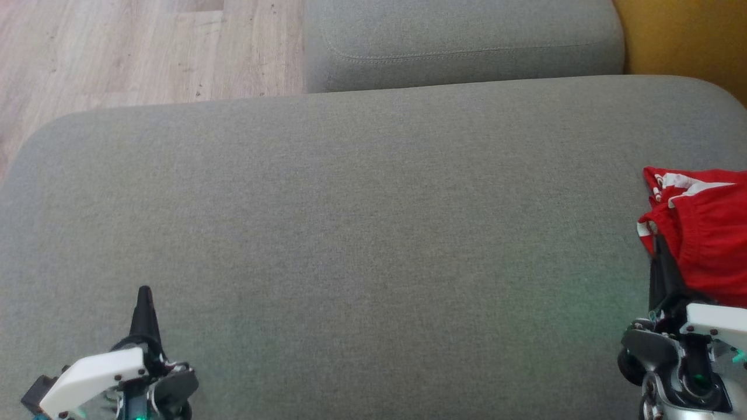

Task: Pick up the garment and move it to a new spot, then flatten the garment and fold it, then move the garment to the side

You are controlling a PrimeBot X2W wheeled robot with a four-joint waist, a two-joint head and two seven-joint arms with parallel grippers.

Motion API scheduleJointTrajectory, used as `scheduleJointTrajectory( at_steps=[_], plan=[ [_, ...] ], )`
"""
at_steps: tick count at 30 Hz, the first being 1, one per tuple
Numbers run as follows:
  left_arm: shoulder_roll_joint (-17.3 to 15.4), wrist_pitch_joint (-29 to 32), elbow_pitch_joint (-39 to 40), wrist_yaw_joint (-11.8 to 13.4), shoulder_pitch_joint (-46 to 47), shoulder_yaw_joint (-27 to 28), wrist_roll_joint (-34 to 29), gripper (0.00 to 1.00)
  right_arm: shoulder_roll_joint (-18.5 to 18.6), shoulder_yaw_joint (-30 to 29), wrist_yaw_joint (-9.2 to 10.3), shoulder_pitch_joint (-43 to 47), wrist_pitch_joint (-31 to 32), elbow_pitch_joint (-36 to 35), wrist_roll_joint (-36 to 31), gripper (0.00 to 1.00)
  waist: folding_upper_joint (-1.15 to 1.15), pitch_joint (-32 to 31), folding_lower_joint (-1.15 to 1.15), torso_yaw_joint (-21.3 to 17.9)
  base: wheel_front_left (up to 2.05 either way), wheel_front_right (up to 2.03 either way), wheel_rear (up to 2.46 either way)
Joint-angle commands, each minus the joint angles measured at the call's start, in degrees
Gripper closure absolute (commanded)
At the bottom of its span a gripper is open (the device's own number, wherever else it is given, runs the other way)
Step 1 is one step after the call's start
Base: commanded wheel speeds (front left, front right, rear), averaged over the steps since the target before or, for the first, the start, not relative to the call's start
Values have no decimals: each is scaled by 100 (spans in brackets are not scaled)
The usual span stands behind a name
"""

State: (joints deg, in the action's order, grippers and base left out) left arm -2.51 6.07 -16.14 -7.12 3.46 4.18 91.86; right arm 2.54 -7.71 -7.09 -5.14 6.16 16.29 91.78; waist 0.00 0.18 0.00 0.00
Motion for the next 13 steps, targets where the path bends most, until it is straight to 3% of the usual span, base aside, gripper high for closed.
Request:
scheduleJointTrajectory(
  at_steps=[1,13],
  plan=[
    [-37,40,209,-36,273,232,32,100,33,119,-40,-104,32,-226,40,100,0,0,0,0,0,0,0],
    [-37,40,210,-36,273,232,32,100,33,119,-40,-104,32,-226,40,100,0,0,0,0,0,0,0]
  ],
)
